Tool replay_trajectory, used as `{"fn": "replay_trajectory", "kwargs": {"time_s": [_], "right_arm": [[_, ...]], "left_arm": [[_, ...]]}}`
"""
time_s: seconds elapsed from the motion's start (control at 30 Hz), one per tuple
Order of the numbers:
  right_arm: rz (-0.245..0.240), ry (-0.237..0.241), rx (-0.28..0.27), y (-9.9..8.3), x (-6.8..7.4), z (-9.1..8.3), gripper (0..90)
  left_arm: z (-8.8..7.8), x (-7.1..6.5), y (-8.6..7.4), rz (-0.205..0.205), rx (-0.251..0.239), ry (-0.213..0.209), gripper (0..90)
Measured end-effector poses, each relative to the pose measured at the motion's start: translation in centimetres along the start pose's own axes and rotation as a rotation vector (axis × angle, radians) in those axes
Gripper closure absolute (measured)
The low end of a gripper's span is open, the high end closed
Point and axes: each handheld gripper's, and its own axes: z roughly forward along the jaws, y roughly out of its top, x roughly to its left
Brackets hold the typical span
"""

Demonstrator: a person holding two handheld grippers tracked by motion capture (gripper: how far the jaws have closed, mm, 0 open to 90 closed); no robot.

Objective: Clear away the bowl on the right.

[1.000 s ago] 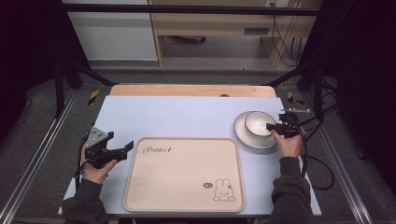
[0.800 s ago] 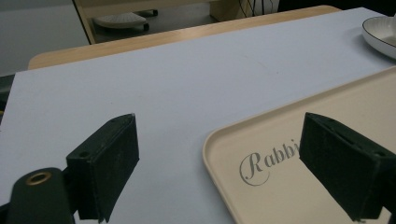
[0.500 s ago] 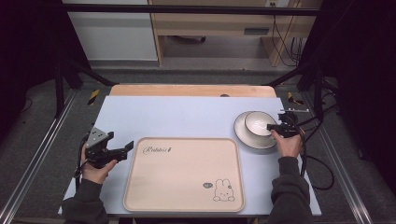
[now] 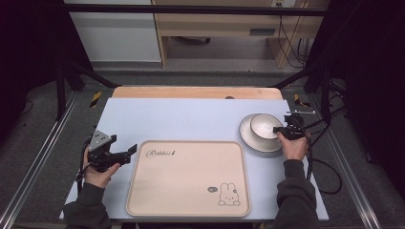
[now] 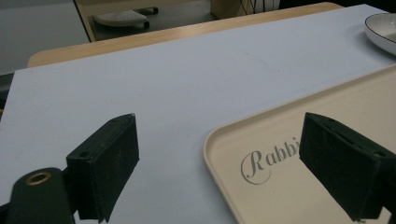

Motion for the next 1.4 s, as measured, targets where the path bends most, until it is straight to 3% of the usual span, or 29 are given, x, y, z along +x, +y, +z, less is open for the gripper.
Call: {"fn": "replay_trajectory", "kwargs": {"time_s": [0.7,1.4], "right_arm": [[0.083,0.005,0.018,0.23,0.09,0.23,79.2],[0.098,0.013,0.003,0.33,-0.05,0.17,81.5]], "left_arm": [[0.09,-0.09,-0.05,0.003,0.003,-0.002,11.6],[0.11,-0.15,-0.05,0.006,0.005,-0.003,11.7]]}}
